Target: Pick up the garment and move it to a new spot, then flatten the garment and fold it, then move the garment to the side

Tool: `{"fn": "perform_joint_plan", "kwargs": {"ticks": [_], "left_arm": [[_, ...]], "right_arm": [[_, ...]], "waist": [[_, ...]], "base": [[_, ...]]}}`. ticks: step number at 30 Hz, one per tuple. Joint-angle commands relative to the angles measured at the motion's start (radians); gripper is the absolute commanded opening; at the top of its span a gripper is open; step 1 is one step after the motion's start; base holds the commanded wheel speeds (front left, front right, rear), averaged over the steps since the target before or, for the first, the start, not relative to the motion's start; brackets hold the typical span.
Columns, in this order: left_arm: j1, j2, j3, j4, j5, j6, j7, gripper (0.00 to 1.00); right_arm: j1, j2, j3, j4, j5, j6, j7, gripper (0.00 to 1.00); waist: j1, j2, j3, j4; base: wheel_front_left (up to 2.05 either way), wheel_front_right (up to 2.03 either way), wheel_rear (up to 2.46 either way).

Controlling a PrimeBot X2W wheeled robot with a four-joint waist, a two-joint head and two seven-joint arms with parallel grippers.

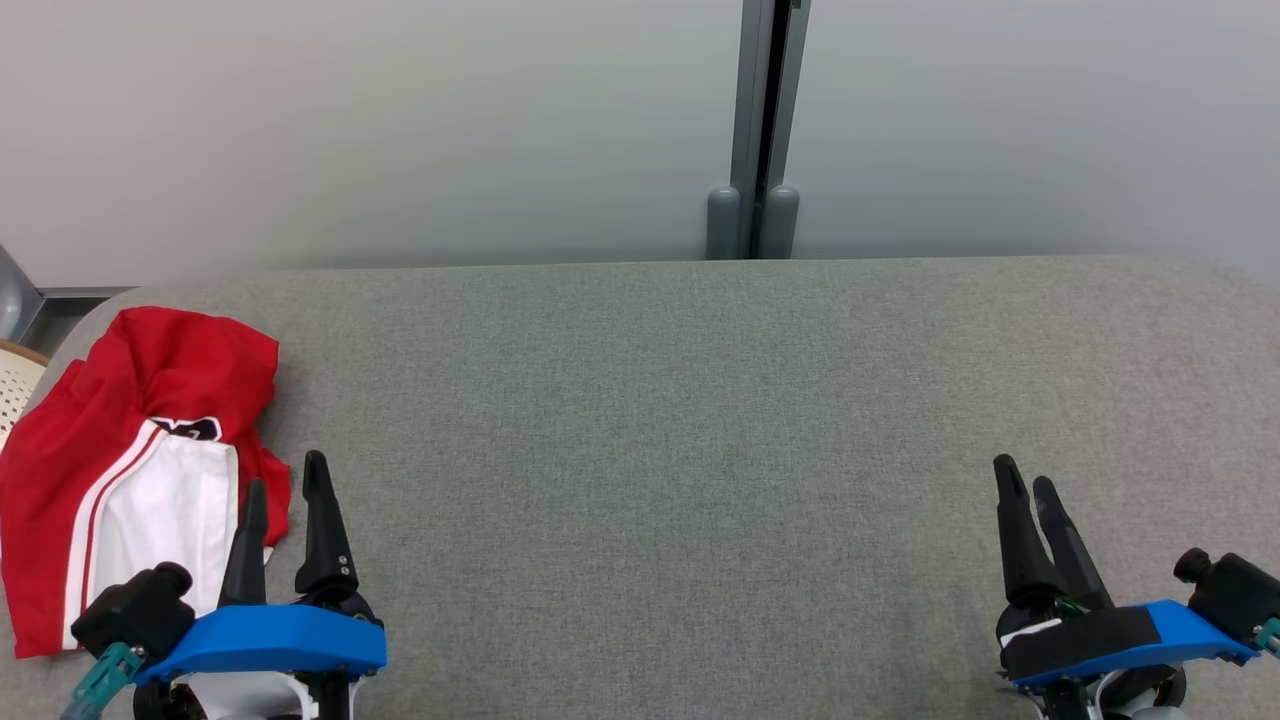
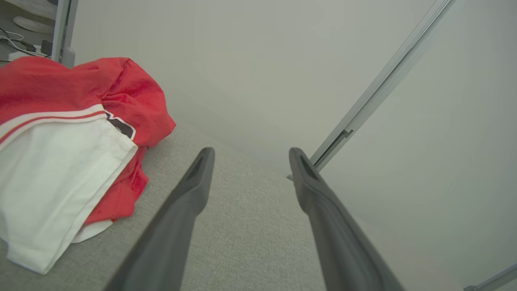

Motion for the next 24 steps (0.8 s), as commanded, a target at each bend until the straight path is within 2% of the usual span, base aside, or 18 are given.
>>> {"fn": "perform_joint_plan", "kwargs": {"ticks": [1,24], "left_arm": [[-0.02,0.008,-0.004,-0.006,0.039,0.007,-0.011,1.0],[-0.022,0.022,-0.038,0.037,0.295,0.024,-0.067,1.0]], "right_arm": [[-0.003,-0.006,0.004,-0.009,-0.035,0.003,-0.011,1.0],[0.004,-0.006,0.028,0.009,-0.282,0.003,-0.068,1.0]], "waist": [[0.0,-0.0001,0.0,0.001],[0.0,-0.0001,-0.002,0.009]], "base": [[0.0,0.0,0.0],[0.0,0.0,0.0]]}}
